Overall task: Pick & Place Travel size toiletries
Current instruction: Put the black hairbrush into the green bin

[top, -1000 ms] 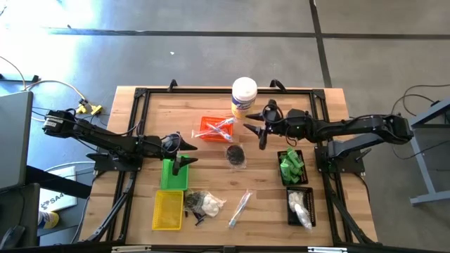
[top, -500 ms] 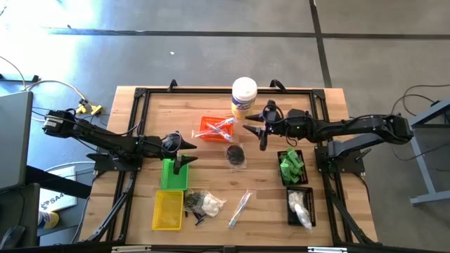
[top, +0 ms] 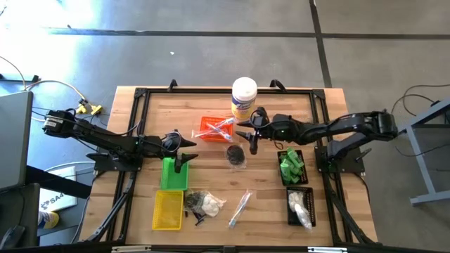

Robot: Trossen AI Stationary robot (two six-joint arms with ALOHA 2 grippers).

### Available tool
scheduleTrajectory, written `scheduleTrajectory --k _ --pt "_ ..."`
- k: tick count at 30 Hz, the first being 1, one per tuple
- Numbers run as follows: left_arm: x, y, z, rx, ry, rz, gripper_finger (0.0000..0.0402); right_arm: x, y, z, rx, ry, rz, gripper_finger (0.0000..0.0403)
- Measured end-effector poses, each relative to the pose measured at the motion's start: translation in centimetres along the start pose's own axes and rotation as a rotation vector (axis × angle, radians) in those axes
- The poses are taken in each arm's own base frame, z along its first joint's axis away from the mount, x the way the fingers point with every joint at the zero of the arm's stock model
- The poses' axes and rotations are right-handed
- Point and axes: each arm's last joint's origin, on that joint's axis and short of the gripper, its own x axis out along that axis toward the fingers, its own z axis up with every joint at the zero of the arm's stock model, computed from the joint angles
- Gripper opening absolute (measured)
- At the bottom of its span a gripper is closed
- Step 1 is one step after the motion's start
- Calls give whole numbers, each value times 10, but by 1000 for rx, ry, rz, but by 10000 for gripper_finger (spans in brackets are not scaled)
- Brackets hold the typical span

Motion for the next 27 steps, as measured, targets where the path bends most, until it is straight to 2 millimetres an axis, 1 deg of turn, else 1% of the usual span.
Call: scheduleTrajectory --k 2,9,15,18,20,23,25,27 --pt "0 0 0 1 0 0 248 2 -2 -4 5 26 -6 155" --pt "0 0 0 6 3 1 248 3 -4 -17 117 146 -25 155" --pt "0 0 0 19 2 0 248 2 -1 -18 139 163 32 155" --pt "0 0 0 16 2 0 248 2 -1 -18 201 159 -17 155" --pt "0 0 0 16 2 0 248 1 3 -19 191 160 -62 155" --pt "0 0 0 22 2 0 248 -1 15 -19 136 159 -94 160" --pt "0 0 0 27 2 0 248 -1 22 -18 107 184 -110 173" --pt "0 0 0 27 2 0 248 -1 28 -15 85 216 -129 196"
